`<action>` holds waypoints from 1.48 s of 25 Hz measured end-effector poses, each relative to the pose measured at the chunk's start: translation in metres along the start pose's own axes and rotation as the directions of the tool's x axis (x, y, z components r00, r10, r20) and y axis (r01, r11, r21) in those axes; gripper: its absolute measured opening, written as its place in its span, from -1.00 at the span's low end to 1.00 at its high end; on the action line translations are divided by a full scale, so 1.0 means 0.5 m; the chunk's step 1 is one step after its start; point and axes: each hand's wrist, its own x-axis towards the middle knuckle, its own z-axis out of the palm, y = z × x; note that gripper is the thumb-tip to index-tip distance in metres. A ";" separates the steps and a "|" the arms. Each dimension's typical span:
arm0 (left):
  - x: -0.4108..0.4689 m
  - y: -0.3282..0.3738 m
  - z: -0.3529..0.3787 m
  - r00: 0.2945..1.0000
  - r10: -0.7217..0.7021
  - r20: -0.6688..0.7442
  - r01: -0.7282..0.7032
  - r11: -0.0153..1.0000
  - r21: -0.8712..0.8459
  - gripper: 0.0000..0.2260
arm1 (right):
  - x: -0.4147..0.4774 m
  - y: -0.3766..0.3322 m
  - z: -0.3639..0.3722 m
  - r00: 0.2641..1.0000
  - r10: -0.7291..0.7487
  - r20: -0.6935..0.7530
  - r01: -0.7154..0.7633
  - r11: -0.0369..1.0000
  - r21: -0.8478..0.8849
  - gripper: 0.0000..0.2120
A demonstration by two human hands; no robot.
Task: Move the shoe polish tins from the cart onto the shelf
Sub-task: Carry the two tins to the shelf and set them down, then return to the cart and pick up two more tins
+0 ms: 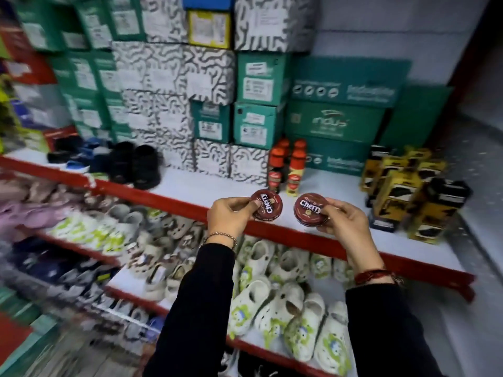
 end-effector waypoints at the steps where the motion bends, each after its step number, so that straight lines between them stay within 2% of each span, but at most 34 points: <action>1: 0.007 0.008 0.033 0.999 0.032 0.015 -0.033 0.997 0.068 -0.75 | 0.012 0.001 -0.023 1.000 0.005 -0.031 -0.006 1.000 -0.023 -0.73; 6: 0.042 0.025 0.167 0.988 0.031 0.149 -0.078 0.944 0.321 -0.71 | 0.074 0.016 -0.084 0.986 0.069 -0.149 -0.094 0.981 -0.171 -0.67; 9: 0.061 0.020 0.205 0.989 0.017 0.150 -0.085 0.884 0.459 -0.75 | 0.104 0.031 -0.079 0.969 0.087 -0.233 -0.152 0.948 -0.279 -0.67; 11: 0.075 0.015 0.220 0.991 0.005 0.132 -0.073 0.855 0.513 -0.75 | 0.127 0.039 -0.076 0.954 0.042 -0.297 -0.159 0.910 -0.383 -0.73; 13: 0.088 0.010 0.231 0.993 0.008 0.116 -0.072 0.829 0.554 -0.74 | 0.136 0.035 -0.072 0.947 -0.020 -0.320 -0.156 0.844 -0.513 -0.75; 16: 0.097 0.007 0.247 0.992 0.045 0.117 -0.108 0.782 0.614 -0.72 | 0.141 0.029 -0.066 0.949 -0.084 -0.304 -0.171 0.674 -0.719 -0.68; 20: 0.096 0.007 0.264 0.987 0.100 0.124 -0.158 0.727 0.668 -0.69 | 0.140 0.021 -0.054 0.945 -0.112 -0.308 -0.197 0.558 -0.806 -0.68; 22: 0.091 0.007 0.258 0.984 0.142 0.112 -0.180 0.726 0.664 -0.71 | 0.132 0.016 -0.048 0.937 -0.191 -0.292 -0.148 0.538 -0.830 -0.64; 24: 0.084 0.009 0.235 0.976 0.195 0.095 -0.210 0.742 0.636 -0.72 | 0.124 0.009 -0.039 0.932 -0.288 -0.220 -0.025 0.554 -0.832 -0.61; 26: 0.080 0.012 0.205 0.958 0.265 0.109 -0.272 0.726 0.631 -0.69 | 0.119 -0.001 -0.023 0.936 -0.346 -0.073 0.133 0.537 -0.833 -0.54; 29: 0.077 0.014 0.142 0.911 0.397 0.111 -0.352 0.611 0.709 -0.57 | 0.105 -0.012 0.038 0.901 -0.403 0.159 0.337 0.422 -0.842 -0.44; 31: 0.072 0.015 0.088 0.893 0.448 0.043 -0.331 0.590 0.736 -0.46 | 0.086 -0.017 0.094 0.848 -0.459 0.266 0.453 0.364 -0.814 -0.39; 34: 0.060 0.013 -0.009 0.853 0.519 -0.052 -0.296 0.565 0.770 -0.42 | 0.049 -0.016 0.188 0.771 -0.499 0.397 0.592 0.329 -0.736 -0.37; 37: 0.033 -0.009 -0.134 0.846 0.507 -0.166 -0.168 0.549 0.819 -0.41 | -0.002 0.009 0.294 0.699 -0.470 0.539 0.703 0.315 -0.638 -0.36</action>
